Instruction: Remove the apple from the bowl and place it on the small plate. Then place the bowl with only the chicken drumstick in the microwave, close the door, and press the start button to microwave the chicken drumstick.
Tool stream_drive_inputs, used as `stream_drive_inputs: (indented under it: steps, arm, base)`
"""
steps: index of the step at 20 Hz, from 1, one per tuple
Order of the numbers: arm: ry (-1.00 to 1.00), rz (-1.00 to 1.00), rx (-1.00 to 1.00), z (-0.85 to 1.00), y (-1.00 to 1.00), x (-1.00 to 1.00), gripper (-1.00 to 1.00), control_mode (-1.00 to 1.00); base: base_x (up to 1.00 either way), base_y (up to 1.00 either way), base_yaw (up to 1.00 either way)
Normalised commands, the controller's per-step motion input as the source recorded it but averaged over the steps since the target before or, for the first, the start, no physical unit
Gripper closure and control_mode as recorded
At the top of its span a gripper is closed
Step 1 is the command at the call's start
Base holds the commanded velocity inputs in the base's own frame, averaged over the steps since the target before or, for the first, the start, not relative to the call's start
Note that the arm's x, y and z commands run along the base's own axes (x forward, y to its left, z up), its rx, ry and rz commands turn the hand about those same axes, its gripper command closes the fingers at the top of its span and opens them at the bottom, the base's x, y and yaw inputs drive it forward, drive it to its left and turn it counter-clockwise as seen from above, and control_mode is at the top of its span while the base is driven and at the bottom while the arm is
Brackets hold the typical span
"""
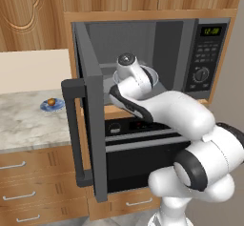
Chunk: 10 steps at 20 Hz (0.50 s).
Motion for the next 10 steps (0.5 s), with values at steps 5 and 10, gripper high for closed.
stream_drive_inputs:
  steps: [5, 10]
  arm:
    - [0.00, 0.00, 0.00, 0.00, 0.00, 0.55, 1.00, -1.00]
    - [0.02, 0.00, 0.00, 0.00, 0.00, 0.48, 1.00, -1.00]
  base:
    - [0.00, 0.00, 0.00]
    - [0.00, 0.00, 0.00]
